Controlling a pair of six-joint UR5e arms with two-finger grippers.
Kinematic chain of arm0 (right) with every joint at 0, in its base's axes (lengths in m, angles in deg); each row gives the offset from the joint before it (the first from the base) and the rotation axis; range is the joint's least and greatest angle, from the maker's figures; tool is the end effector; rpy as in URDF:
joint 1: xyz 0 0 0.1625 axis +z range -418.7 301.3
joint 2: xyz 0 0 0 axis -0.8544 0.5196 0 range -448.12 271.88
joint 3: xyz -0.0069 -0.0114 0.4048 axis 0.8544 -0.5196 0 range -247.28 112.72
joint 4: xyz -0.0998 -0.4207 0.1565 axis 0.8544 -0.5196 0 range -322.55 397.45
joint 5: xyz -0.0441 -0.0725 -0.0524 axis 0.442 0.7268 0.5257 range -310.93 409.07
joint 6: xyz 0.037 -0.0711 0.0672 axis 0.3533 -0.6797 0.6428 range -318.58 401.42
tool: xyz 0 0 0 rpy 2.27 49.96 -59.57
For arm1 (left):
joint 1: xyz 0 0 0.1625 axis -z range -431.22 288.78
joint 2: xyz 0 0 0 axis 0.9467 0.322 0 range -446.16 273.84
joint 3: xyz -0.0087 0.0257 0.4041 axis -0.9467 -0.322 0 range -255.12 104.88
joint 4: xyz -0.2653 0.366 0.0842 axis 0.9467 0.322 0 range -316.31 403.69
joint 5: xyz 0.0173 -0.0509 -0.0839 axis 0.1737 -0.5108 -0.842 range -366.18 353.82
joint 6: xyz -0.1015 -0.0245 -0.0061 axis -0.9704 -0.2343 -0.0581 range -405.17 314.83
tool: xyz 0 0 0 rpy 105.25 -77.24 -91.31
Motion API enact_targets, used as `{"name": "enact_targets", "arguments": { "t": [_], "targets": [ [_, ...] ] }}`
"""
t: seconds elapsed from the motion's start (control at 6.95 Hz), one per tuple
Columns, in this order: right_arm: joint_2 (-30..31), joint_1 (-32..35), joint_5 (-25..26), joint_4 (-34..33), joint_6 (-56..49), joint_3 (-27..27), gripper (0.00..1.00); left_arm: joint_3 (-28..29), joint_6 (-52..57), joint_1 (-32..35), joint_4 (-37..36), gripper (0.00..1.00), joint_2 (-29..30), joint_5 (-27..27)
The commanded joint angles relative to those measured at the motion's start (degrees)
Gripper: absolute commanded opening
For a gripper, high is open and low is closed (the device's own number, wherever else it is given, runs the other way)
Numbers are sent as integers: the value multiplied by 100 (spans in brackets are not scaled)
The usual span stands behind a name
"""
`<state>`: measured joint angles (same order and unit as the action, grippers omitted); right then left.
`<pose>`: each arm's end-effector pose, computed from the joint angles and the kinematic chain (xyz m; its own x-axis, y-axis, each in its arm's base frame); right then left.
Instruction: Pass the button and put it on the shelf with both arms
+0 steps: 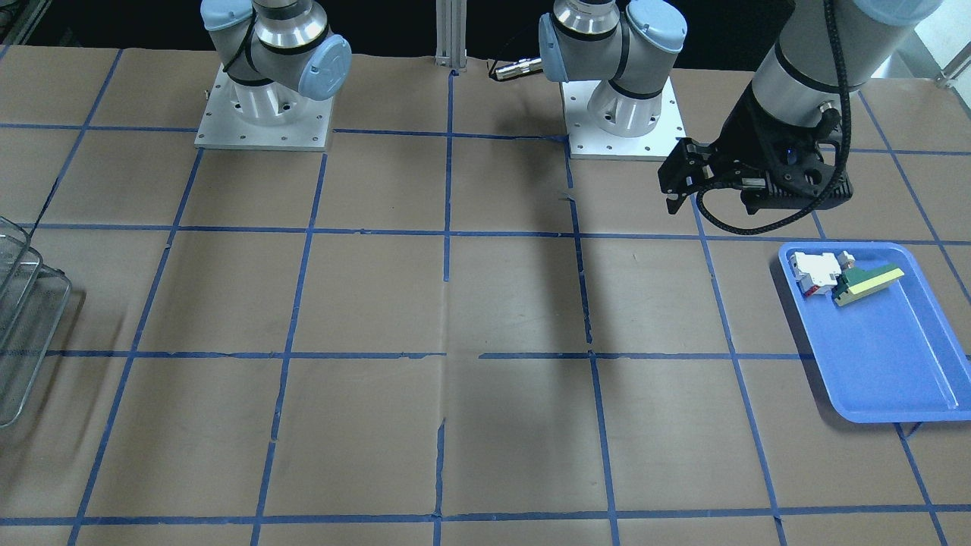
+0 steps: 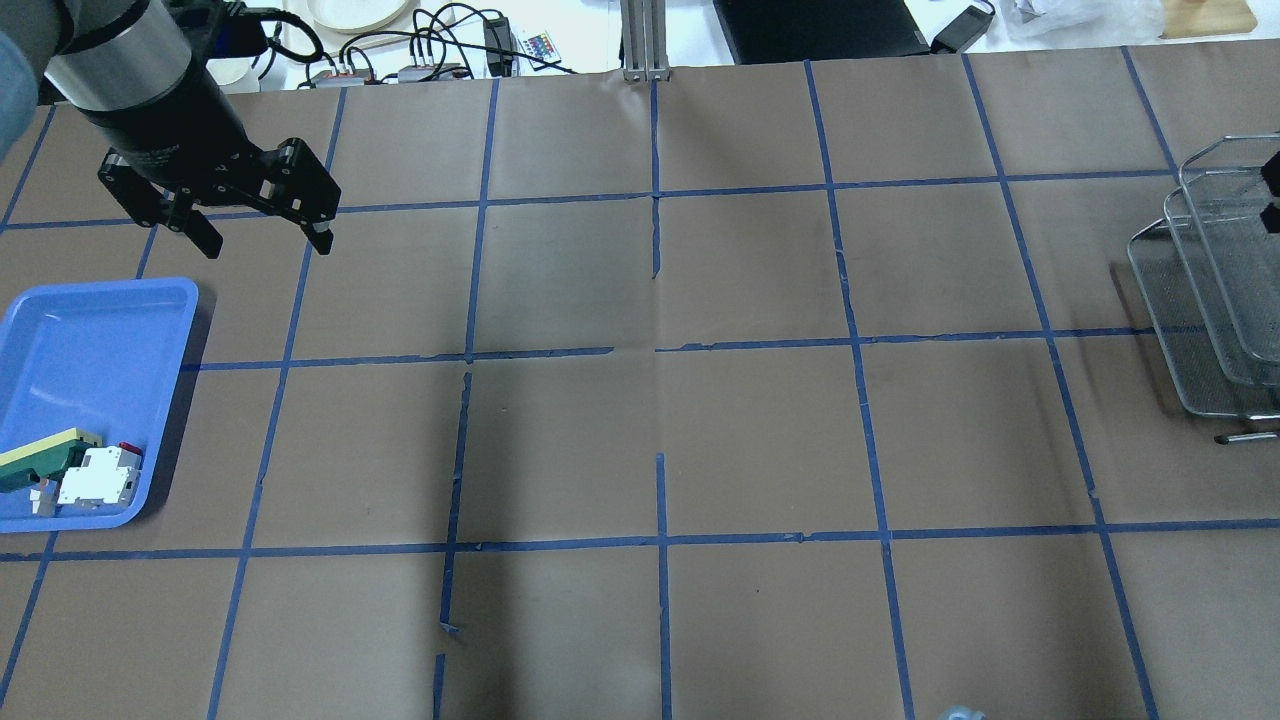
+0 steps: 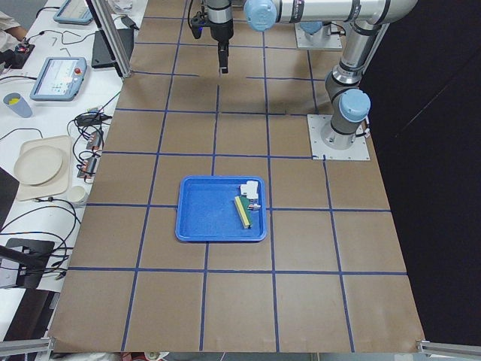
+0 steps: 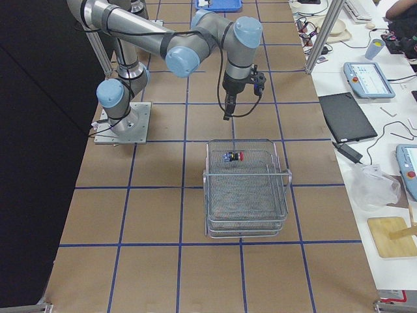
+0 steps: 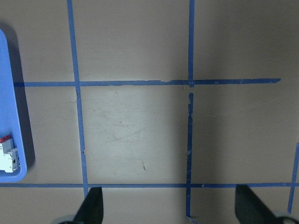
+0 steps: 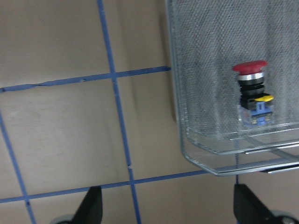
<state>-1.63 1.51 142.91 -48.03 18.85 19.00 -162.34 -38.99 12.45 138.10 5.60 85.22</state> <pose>-0.1669 -0.5457 0.4568 -0.9920 0.1216 0.0326 0.1242 0.9877 0.0952 -0.0697 -0.5568 0.4650 -0.9998 -0.0013 -0.0179 -0.0024 0.9981 0.0613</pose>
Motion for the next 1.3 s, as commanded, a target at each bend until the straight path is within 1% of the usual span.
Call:
{"name": "enact_targets", "arguments": {
  "t": [0.0, 0.14, 0.29, 0.43, 0.58, 0.72, 0.86, 1.01, 1.15],
  "targets": [
    [543, 1082, -225, 593, 584, 37, 100, 11, -3, -25, 7, 100, -70, -105],
    [562, 1768, -164, 559, 996, 29, 100, 11, -3, -86, 7, 100, -88, -183],
    [545, 2253, -233, 602, 1244, 46, 100, 2, -247, -17, 7, 100, -123, -175],
    [623, 2659, -243, 594, 2073, 151, 100, 2, -414, -8, 16, 100, -141, -140],
    [719, 3115, -234, 515, 2638, 404, 100, 11, -433, 10, 16, 100, -123, -131],
    [790, 3346, -251, 393, 2696, 685, 100, 89, -442, 18, 33, 100, -115, -140],
    [991, 3348, -260, 383, 2705, 836, 100, 334, -442, 18, 251, 100, -54, -166],
    [1071, 3287, -251, 374, 2705, 916, 100, 554, -451, 18, 523, 100, 60, -175],
    [1063, 3156, -234, 356, 2679, 908, 100, 530, -460, 27, 534, 100, 53, -184]
  ]
}}
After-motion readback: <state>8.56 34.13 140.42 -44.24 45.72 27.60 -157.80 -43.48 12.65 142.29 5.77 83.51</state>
